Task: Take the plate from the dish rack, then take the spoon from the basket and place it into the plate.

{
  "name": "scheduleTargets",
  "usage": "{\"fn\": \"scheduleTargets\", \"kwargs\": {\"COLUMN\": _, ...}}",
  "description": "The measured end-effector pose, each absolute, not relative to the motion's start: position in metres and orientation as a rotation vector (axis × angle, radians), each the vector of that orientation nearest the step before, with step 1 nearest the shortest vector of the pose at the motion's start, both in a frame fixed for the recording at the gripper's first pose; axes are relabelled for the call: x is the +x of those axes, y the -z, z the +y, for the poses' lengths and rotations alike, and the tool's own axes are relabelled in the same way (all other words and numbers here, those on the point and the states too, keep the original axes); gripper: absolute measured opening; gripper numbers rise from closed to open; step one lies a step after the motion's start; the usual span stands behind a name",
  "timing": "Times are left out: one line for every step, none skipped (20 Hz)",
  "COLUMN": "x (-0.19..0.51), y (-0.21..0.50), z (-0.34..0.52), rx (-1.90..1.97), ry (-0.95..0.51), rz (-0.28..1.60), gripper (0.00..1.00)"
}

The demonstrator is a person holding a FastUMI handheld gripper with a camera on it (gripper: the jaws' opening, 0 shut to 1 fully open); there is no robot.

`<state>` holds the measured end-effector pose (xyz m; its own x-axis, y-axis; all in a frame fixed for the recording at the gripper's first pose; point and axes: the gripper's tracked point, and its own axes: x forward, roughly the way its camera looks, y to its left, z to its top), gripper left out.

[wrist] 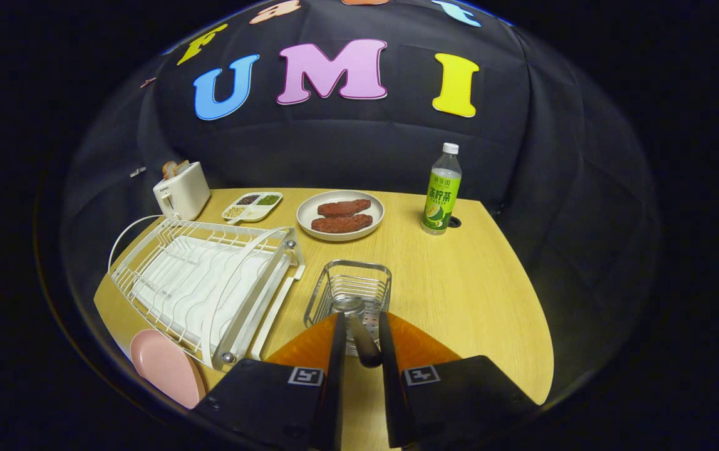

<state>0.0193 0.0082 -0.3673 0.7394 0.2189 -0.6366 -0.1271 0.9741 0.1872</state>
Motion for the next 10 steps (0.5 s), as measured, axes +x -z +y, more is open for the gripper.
{"fn": "scheduleTargets", "kwargs": {"x": 0.021, "y": 0.361, "z": 0.008, "rx": 0.138, "ry": -0.198, "rz": 0.68, "gripper": 0.32}}
{"fn": "scheduleTargets", "kwargs": {"x": 0.021, "y": 0.368, "z": 0.011, "rx": 0.132, "ry": -0.204, "rz": 0.691, "gripper": 0.27}}
{"fn": "scheduleTargets", "kwargs": {"x": 0.02, "y": 0.363, "z": 0.011, "rx": 0.13, "ry": -0.206, "rz": 0.679, "gripper": 0.17}}
{"fn": "scheduleTargets", "kwargs": {"x": 0.02, "y": 0.364, "z": 0.012, "rx": 0.133, "ry": -0.204, "rz": 0.684, "gripper": 0.15}}
{"fn": "scheduleTargets", "kwargs": {"x": 0.02, "y": 0.362, "z": 0.012, "rx": 0.149, "ry": -0.203, "rz": 0.685, "gripper": 0.14}}
{"fn": "scheduleTargets", "kwargs": {"x": 0.021, "y": 0.359, "z": 0.012, "rx": 0.164, "ry": -0.198, "rz": 0.682, "gripper": 0.12}}
{"fn": "scheduleTargets", "kwargs": {"x": 0.023, "y": 0.357, "z": 0.011, "rx": 0.174, "ry": -0.194, "rz": 0.677, "gripper": 0.11}}
{"fn": "scheduleTargets", "kwargs": {"x": 0.024, "y": 0.354, "z": 0.009, "rx": 0.174, "ry": -0.19, "rz": 0.676, "gripper": 0.11}}
{"fn": "scheduleTargets", "kwargs": {"x": 0.025, "y": 0.347, "z": 0.006, "rx": 0.168, "ry": -0.189, "rz": 0.666, "gripper": 0.09}}
{"fn": "scheduleTargets", "kwargs": {"x": 0.026, "y": 0.344, "z": 0.005, "rx": 0.155, "ry": -0.19, "rz": 0.662, "gripper": 0.09}}
